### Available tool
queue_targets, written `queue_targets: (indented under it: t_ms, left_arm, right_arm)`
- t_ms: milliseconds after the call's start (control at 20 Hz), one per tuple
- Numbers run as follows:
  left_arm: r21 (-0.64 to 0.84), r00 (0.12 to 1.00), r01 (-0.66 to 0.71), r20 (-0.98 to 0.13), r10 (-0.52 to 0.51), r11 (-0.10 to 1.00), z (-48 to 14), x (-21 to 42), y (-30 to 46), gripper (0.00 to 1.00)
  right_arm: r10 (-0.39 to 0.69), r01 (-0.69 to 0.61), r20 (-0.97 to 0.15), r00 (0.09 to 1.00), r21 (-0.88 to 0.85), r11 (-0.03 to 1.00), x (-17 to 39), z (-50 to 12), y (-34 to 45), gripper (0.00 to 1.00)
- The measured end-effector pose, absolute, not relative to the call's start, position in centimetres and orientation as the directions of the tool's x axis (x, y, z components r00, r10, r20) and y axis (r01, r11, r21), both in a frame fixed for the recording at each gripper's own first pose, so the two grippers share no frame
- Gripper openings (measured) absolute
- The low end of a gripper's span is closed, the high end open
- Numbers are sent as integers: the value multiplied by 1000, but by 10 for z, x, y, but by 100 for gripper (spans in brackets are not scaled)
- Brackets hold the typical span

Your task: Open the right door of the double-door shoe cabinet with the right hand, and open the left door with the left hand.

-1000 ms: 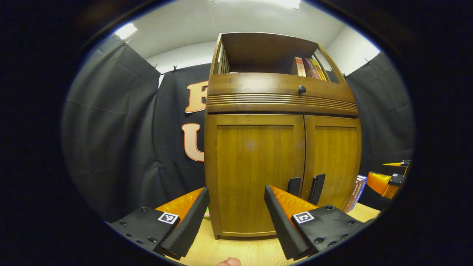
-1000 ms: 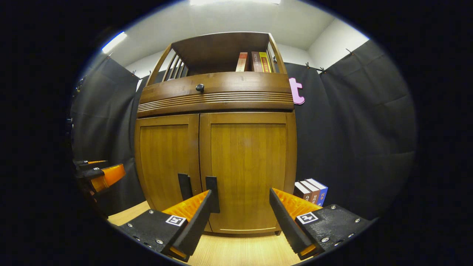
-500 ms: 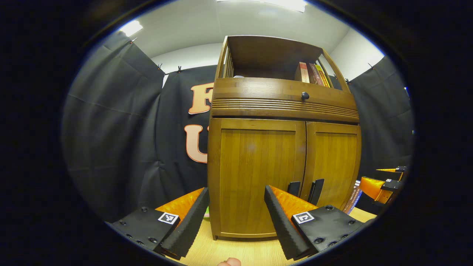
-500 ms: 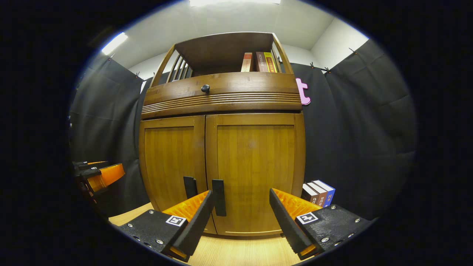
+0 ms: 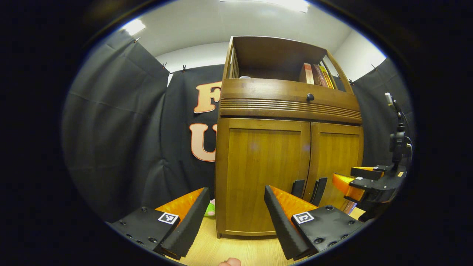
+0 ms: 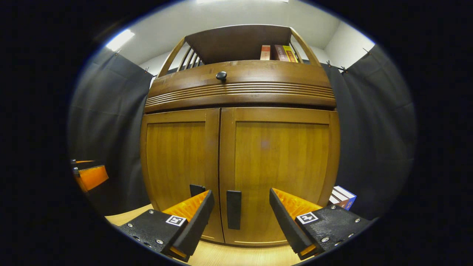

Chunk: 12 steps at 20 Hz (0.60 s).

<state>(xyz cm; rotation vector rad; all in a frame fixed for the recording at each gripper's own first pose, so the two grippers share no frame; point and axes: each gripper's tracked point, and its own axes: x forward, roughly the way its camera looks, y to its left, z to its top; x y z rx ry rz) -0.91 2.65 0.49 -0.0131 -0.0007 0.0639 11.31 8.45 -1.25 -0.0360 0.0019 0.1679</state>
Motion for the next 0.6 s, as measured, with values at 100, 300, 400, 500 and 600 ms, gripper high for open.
queue_targets:
  t_ms: [100, 300, 400, 500, 600]
  left_arm:
    - [-15, 997, -74, 2, 74, 997, 5, -12, 32, 97]
    - [-15, 995, -96, 9, 96, 995, 7, -19, 42, 99]
    - [-12, 994, -105, 7, 105, 994, 7, -20, 48, 94]
    - [-5, 993, -117, 8, 117, 993, 8, -20, 53, 99]
    - [0, 992, -128, 13, 128, 992, 9, -22, 59, 99]
  right_arm:
    - [157, -157, -7, 988, -61, 986, 130, -21, 89, 93]
    - [121, -124, -48, 992, -64, 990, 161, -52, 92, 93]
    - [106, -111, -76, 991, -64, 992, 173, -69, 91, 92]
    - [98, -104, -102, 990, -55, 993, 179, -84, 92, 93]
    - [94, -99, -120, 988, -36, 994, 185, -93, 94, 93]
